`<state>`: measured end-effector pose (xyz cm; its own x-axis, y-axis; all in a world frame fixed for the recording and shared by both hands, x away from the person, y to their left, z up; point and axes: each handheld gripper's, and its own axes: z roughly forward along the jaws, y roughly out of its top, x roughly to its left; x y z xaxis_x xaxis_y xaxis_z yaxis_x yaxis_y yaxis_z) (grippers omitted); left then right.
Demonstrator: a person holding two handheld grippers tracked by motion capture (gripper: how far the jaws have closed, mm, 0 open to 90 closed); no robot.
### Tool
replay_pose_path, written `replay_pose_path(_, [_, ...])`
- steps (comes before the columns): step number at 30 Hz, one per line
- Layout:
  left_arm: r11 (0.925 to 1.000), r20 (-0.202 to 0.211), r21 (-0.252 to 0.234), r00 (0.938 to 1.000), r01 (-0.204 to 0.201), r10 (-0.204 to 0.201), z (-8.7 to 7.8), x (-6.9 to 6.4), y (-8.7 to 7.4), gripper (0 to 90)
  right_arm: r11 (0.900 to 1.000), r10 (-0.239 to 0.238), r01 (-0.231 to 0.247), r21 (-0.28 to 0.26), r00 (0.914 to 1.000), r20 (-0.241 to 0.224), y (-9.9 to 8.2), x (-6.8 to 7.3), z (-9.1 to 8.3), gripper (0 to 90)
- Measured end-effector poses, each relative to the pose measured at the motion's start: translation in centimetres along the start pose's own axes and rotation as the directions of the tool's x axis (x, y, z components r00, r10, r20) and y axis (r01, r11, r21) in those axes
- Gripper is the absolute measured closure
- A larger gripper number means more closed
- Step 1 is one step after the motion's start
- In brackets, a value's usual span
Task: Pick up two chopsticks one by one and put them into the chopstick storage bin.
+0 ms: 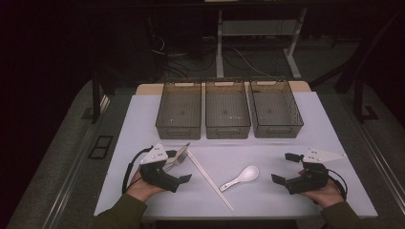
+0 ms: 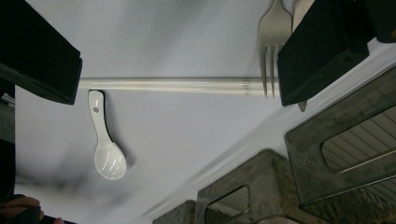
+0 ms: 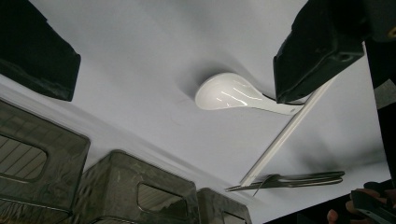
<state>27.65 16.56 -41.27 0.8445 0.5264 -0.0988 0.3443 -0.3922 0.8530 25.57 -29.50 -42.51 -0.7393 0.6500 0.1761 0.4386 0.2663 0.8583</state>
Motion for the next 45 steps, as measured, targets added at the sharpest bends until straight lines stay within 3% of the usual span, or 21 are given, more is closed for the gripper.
replay_pose_path(6, [0.9998, -0.007, 0.017, 1.0000, 0.006, -0.006, 0.4, 0.0, 0.1, 0.8, 1.0000, 0.003, -0.003, 0.000, 1.0000, -0.002, 0.0, 0.0, 0.0, 0.7])
replay_pose_path(11, [0.9995, -0.021, 0.032, 0.9998, -0.001, 0.001, 1.0, -0.1, 0.5, 8.8, 1.0000, 0.003, -0.003, 0.000, 1.0000, -0.004, 0.0, -0.1, 0.1, 0.7])
replay_pose_path(16, [0.9985, -0.040, 0.053, 0.9991, -0.011, 0.014, 1.8, -0.2, 0.9, 23.1, 1.0000, 0.004, -0.004, 0.005, 1.0000, -0.006, 0.0, 0.0, 0.2, 0.7])
replay_pose_path(17, [0.9982, -0.041, 0.060, 0.9991, -0.010, 0.012, 1.9, -0.2, 0.9, 30.3, 1.0000, -0.004, 0.004, -0.001, 1.0000, -0.004, 0.1, 0.1, 0.2, 0.7])
replay_pose_path(18, [0.9980, -0.041, 0.062, 0.9990, -0.013, 0.015, 2.1, -0.2, 0.9, 30.3, 1.0000, -0.004, 0.004, -0.001, 1.0000, -0.004, 0.1, 0.1, 0.2, 0.7])
replay_pose_path(20, [0.9973, -0.045, 0.073, 0.9989, -0.009, 0.012, 2.5, 0.0, 0.9, 40.1, 1.0000, -0.001, 0.001, 0.003, 1.0000, -0.005, 0.1, 0.1, 0.2, 0.7])
replay_pose_path(21, [0.9969, -0.044, 0.079, 0.9990, -0.006, 0.009, 2.7, 0.0, 0.8, 40.1, 1.0000, -0.001, 0.001, 0.003, 1.0000, -0.005, 0.1, 0.1, 0.2, 0.7])
replay_pose_path(27, [0.9863, -0.076, 0.165, 0.9969, -0.007, 0.020, 4.0, 0.4, 0.6, 67.8, 1.0000, 0.008, -0.008, 0.005, 1.0000, -0.006, 0.1, 0.0, 0.3, 0.7])
replay_pose_path(29, [0.9794, -0.105, 0.202, 0.9943, 0.002, 0.020, 4.5, 0.6, 0.4, 74.8, 0.9999, 0.009, -0.009, 0.004, 0.9999, -0.007, 0.1, 0.0, 0.3, 0.7])
replay_pose_path(32, [0.9753, -0.115, 0.221, 0.9932, 0.004, 0.022, 4.7, 0.6, 0.3, 83.4, 0.9999, 0.010, -0.010, 0.003, 0.9999, -0.006, 0.1, 0.0, 0.3, 0.7])
replay_pose_path(35, [0.9732, -0.129, 0.230, 0.9914, 0.012, 0.018, 5.0, 0.6, 0.3, 87.8, 1.0000, 0.008, -0.008, 0.004, 1.0000, -0.005, 0.1, 0.0, 0.3, 0.7])
replay_pose_path(45, [0.9636, -0.125, 0.267, 0.9913, -0.004, 0.039, 6.2, 0.5, 0.2, 88.3, 0.9999, 0.012, -0.012, 0.005, 0.9999, -0.002, 0.1, 0.0, 0.4, 0.7])
